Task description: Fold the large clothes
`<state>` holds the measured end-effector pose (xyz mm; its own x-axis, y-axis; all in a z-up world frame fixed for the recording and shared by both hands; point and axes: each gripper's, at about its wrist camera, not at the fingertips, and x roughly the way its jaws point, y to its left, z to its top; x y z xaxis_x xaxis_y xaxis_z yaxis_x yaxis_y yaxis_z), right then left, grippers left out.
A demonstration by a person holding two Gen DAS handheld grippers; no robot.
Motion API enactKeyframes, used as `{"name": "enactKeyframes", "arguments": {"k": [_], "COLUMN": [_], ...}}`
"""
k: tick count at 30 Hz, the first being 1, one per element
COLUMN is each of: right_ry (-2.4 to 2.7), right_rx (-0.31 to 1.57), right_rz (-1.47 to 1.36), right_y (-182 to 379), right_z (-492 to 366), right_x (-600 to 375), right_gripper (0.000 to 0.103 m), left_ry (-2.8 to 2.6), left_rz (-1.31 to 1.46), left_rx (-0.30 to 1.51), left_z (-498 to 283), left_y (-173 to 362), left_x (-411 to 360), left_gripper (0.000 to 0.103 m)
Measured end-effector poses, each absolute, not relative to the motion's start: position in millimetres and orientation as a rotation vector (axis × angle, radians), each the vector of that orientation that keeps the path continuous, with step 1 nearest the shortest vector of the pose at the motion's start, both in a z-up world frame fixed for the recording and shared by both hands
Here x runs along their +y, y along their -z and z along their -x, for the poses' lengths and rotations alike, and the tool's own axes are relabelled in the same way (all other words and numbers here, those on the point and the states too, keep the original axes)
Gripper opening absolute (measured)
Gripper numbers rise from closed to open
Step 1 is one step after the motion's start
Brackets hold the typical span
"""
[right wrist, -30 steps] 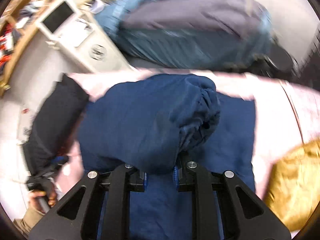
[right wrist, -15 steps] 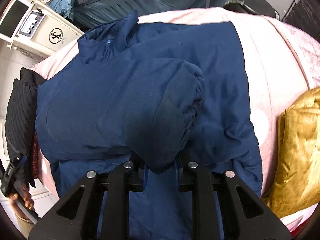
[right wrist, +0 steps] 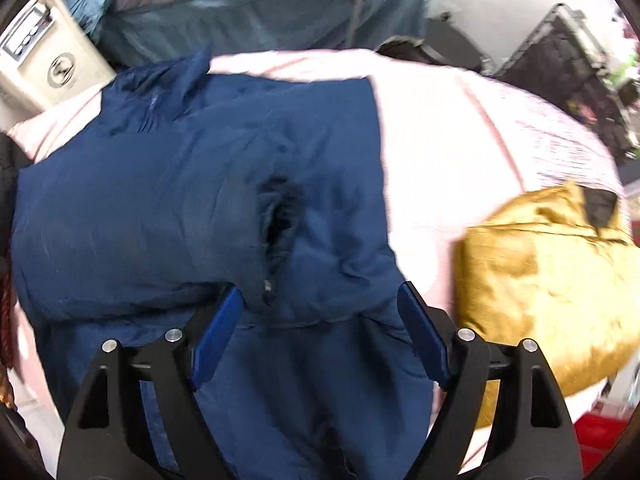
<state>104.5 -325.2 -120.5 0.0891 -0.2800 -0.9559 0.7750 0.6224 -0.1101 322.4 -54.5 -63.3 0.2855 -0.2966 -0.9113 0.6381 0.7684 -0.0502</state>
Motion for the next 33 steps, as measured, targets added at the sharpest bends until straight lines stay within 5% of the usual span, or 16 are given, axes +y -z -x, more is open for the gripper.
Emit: {"name": "enactKeyframes", "arguments": {"k": [7, 12, 16, 20, 33], "right_ry": [0.619, 0.568, 0.542, 0.527, 0.533], "right_rx": [1.198, 1.308, 1.41, 1.428, 1.436], "right_rz": [-0.34, -0.269, -0.497, -0.448, -0.45], "right_y": [108.6, 164.0, 223.6, 241.4, 250.1], "right_z": [-147.8, -185.4, -191.1, -202.4, -219.7], "right_x": [-293.2, -295.2, -331.3, -333.9, -345.0], "right_gripper": [0.08, 0.08, 0.087, 0.098, 0.099], "left_ry": [0.596, 0.573, 0.595, 0.594, 0.576], "left_rz": [-0.491, -0.496, -0.497, -0.503, -0.496], "left_rx": [1.189, 1.274, 1.327, 1.343, 1.381], "left_z": [-329.6, -347.9, -362.0, -368.7, -377.8], "left_y": [108.2, 140.8, 165.3, 175.9, 184.7], "left_x": [-87.7, -84.2, -81.7, -85.1, -84.1], "left_gripper": [0.097, 0.098, 0.098, 0.099, 0.099]}}
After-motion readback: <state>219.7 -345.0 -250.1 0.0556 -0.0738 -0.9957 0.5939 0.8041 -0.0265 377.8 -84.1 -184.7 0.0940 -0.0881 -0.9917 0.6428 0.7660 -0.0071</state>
